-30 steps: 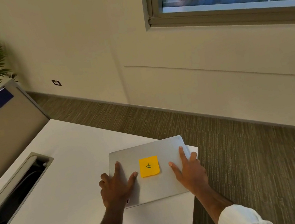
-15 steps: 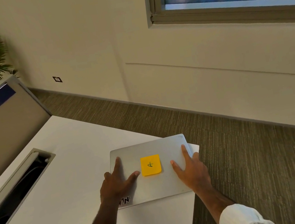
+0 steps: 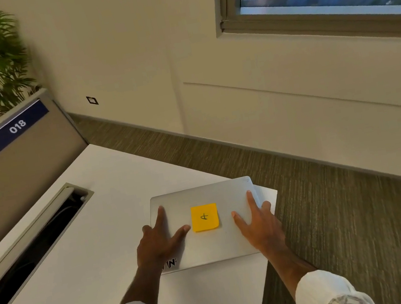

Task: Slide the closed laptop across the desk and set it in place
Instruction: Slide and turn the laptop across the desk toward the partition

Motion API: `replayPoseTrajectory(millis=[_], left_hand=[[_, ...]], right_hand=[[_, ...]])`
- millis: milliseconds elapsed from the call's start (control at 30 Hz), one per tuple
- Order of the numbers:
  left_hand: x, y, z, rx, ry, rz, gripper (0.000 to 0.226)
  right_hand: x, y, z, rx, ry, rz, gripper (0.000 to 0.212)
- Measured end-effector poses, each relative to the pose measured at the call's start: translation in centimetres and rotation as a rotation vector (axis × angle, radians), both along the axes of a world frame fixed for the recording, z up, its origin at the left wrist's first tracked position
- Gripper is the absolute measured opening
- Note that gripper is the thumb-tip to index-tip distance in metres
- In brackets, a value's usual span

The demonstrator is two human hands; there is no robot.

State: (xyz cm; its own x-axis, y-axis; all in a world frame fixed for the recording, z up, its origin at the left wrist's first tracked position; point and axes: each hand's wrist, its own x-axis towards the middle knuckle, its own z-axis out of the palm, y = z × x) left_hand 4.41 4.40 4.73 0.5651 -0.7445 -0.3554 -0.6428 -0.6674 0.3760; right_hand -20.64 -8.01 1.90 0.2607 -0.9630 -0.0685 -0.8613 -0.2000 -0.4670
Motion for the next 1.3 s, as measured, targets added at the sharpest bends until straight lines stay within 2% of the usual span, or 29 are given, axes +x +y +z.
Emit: replayPoseTrajectory(millis=[500, 1300], left_hand=[[4.5, 8.9, 3.3, -0.044, -0.038, 0.127, 0.112], [10.6, 27.9, 5.6, -0.038, -0.085, 0.488, 0.11]], right_hand=[[6.5, 5.3, 2.8, -0.036, -0.009, 0.152, 0.083], [19.1, 17.9, 5.0, -0.103, 0.057, 0.477, 0.088]])
